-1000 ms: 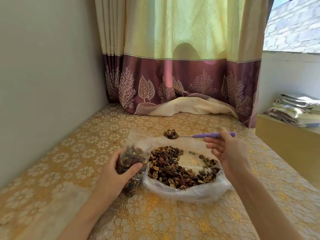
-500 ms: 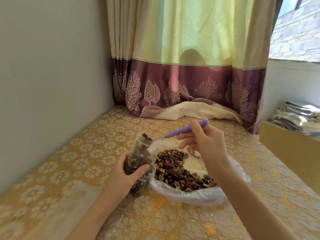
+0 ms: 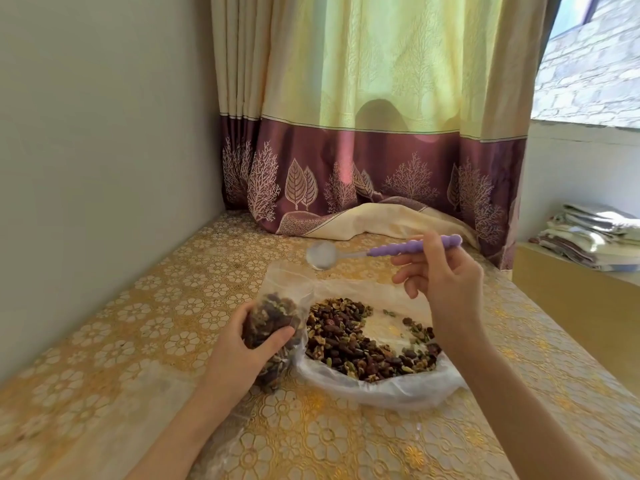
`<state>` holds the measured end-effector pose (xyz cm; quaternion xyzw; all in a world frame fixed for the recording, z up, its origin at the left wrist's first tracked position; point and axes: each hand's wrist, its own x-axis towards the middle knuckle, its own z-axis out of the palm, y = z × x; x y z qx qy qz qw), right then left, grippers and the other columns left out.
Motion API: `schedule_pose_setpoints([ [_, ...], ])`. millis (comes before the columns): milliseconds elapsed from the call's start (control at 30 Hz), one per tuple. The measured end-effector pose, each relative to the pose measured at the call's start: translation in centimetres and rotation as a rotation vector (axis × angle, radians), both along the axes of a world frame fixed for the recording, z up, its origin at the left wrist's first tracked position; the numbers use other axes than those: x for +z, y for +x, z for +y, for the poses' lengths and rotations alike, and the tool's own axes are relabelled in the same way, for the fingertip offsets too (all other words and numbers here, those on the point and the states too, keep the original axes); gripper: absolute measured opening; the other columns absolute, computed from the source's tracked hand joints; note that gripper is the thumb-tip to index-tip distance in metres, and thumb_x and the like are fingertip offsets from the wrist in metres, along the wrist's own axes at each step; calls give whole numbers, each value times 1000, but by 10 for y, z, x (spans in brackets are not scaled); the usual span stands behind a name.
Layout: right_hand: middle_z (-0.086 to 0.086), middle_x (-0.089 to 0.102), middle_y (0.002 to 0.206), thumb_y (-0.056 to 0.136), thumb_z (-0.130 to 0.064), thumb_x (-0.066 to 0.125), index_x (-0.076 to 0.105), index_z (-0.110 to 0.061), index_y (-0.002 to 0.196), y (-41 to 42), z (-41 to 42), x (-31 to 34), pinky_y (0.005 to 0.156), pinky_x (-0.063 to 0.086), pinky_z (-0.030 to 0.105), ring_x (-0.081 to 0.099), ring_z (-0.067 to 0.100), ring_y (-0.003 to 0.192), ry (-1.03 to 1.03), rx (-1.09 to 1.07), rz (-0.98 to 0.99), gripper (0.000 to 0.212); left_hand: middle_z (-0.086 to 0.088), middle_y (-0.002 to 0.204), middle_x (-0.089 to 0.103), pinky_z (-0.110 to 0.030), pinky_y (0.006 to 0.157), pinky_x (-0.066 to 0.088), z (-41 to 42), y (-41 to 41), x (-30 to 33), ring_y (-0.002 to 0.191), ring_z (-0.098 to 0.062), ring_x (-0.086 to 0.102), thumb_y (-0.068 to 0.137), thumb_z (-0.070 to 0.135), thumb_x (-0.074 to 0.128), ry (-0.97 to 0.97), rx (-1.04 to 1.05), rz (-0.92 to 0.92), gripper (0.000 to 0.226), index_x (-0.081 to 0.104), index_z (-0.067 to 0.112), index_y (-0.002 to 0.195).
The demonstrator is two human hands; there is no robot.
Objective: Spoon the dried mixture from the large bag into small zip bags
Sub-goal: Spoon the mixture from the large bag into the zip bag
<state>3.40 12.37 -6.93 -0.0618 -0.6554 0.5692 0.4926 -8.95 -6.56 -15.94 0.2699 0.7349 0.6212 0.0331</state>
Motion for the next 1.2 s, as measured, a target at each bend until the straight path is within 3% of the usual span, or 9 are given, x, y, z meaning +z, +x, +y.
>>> schedule_pose_setpoints([
  [267, 10, 72, 66, 100, -26, 46, 60, -3, 75, 13, 58, -46, 37, 41, 19, 60, 13, 45, -118, -324, -233, 36, 12, 103, 61, -14, 69, 42, 0, 0, 1, 94, 0, 56, 56, 52, 67, 0, 2, 23, 62, 53, 28, 111],
  [400, 5, 72, 65, 100, -26, 46, 62, -9, 70, 11, 64, -61, 44, 44, 23, 63, 16, 48, -88, -402, -295, 38, 12, 102, 62, -13, 68, 42, -1, 0, 1, 93, 0, 57, 56, 52, 67, 5, -2, 28, 56, 53, 31, 106],
  [567, 4, 72, 64, 101, -22, 42, 67, -13, 61, 1, 59, -65, 40, 43, 18, 63, 15, 48, -94, -324, -370, 48, 13, 100, 63, -12, 66, 43, 0, 0, 1, 91, 1, 58, 55, 53, 67, -3, -8, 35, 52, 53, 35, 102],
  [700, 8, 72, 64, 101, -18, 39, 69, -14, 55, -4, 56, -64, 39, 42, 17, 64, 24, 55, -115, -261, -393, 55, 12, 101, 63, -13, 68, 44, 0, -1, 1, 93, -2, 59, 56, 51, 67, 2, -13, 33, 55, 54, 32, 105],
  [800, 6, 69, 56, 101, -16, 40, 67, -11, 50, -4, 56, -61, 36, 43, 15, 61, 12, 44, -236, -207, -401, 58, 12, 101, 63, -13, 68, 44, 0, -1, 1, 93, -1, 59, 55, 51, 67, 2, -15, 32, 52, 53, 35, 102],
  [933, 10, 71, 61, 100, -15, 40, 70, -9, 46, -6, 55, -64, 37, 44, 15, 62, 9, 44, -333, -126, -462, 61, 9, 103, 63, -17, 71, 45, 1, -1, 1, 95, -6, 60, 54, 53, 67, -5, -14, 30, 59, 54, 31, 107],
  [1100, 12, 73, 67, 100, -14, 39, 66, -1, 65, -7, 51, -64, 38, 45, 15, 64, 10, 48, -375, -138, -426, 47, 7, 103, 64, -19, 71, 46, 1, 0, 1, 95, -8, 60, 55, 50, 68, 0, -12, 28, 59, 55, 28, 108],
  [1200, 10, 72, 64, 101, -16, 39, 69, -4, 59, -3, 52, -63, 39, 45, 14, 63, 10, 47, -396, -162, -419, 53, 12, 100, 63, -16, 68, 44, 1, 1, 2, 92, -1, 59, 55, 51, 68, -10, -10, 22, 53, 54, 35, 103],
])
